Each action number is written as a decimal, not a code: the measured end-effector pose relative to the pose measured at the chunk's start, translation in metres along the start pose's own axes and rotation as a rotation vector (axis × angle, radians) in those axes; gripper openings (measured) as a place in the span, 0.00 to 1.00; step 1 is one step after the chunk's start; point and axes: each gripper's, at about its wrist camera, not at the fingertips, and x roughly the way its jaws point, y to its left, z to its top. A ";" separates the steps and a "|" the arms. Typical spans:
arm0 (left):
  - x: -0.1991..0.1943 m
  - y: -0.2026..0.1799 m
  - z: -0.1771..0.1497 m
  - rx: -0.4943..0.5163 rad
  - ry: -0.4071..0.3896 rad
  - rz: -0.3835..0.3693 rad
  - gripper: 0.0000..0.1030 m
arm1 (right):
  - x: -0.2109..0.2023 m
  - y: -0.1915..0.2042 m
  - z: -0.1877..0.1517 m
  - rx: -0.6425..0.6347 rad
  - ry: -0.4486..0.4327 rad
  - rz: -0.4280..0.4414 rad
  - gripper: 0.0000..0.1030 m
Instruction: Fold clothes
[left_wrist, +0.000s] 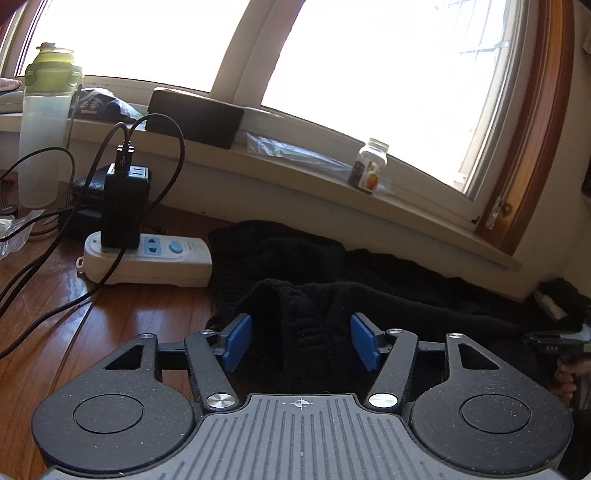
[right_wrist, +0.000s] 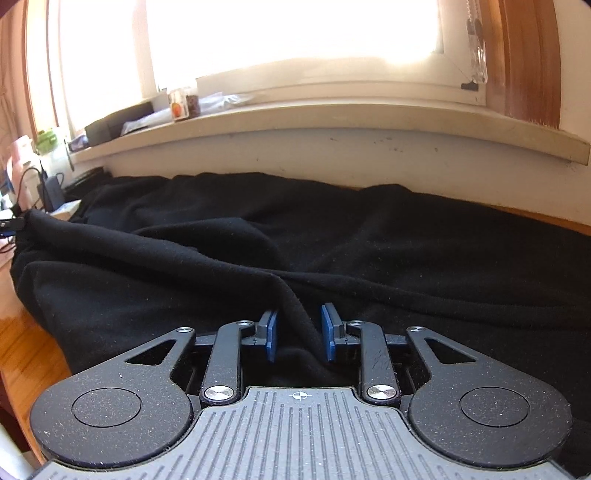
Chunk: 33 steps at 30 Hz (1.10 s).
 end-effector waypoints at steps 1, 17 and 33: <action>-0.004 -0.001 -0.003 0.002 -0.004 -0.001 0.65 | 0.000 0.000 0.000 0.000 0.000 -0.002 0.24; 0.010 -0.029 -0.010 0.116 0.015 -0.021 0.52 | -0.004 0.003 -0.002 0.007 -0.005 -0.024 0.26; 0.010 -0.026 0.002 0.129 -0.023 -0.024 0.32 | -0.020 0.012 0.000 -0.070 -0.032 -0.084 0.43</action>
